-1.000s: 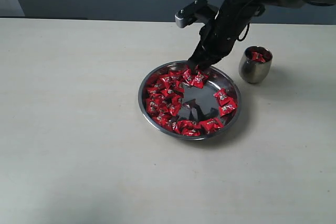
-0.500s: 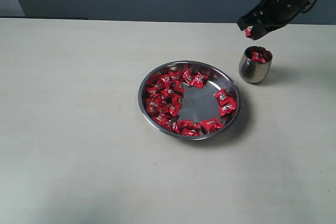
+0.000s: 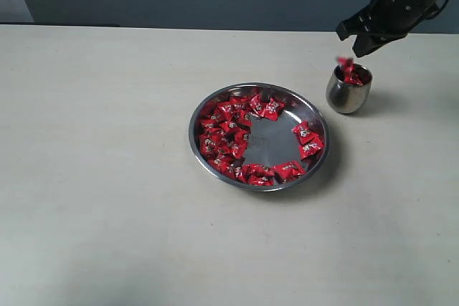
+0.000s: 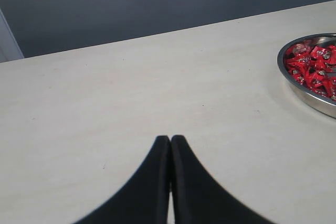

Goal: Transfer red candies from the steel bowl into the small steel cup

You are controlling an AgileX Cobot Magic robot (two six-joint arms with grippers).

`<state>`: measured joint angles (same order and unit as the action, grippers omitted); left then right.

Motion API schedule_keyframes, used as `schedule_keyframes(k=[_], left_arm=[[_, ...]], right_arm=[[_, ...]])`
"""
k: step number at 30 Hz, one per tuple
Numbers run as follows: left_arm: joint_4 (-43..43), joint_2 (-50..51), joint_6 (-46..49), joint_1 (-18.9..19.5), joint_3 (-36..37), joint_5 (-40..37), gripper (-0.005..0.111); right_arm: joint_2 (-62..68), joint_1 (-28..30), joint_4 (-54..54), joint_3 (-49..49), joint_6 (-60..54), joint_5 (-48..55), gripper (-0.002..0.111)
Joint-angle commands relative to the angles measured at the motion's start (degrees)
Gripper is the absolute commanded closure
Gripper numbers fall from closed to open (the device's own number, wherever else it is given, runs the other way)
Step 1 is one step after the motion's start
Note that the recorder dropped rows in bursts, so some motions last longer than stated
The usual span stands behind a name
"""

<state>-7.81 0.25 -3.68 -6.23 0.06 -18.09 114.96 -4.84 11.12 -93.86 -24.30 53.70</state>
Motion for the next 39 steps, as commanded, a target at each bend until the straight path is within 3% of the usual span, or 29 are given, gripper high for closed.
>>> schedule_keyframes(k=[1, 5, 10, 27, 39], left_arm=[[0.1, -0.2, -0.2, -0.2, -0.1, 0.3, 0.106], [0.1, -0.2, -0.2, -0.2, -0.1, 0.3, 0.106], [0.1, -0.2, -0.2, -0.2, -0.1, 0.3, 0.106], [0.1, -0.2, -0.2, -0.2, -0.1, 0.3, 0.106], [0.1, -0.2, -0.2, -0.2, -0.1, 0.3, 0.106]], right_arm=[[-0.4, 0.4, -0.5, -0.1, 0.2, 0.1, 0.076], [-0.4, 0.4, 0.3, -0.1, 0.2, 0.1, 0.074], [-0.4, -1.3, 8.8, -0.1, -1.9, 0.5, 0.074], [6.7, -21.0, 8.6, -0.1, -6.1, 2.4, 0.074], [12.9, -21.5, 11.0, -0.1, -6.1, 3.1, 0.074]])
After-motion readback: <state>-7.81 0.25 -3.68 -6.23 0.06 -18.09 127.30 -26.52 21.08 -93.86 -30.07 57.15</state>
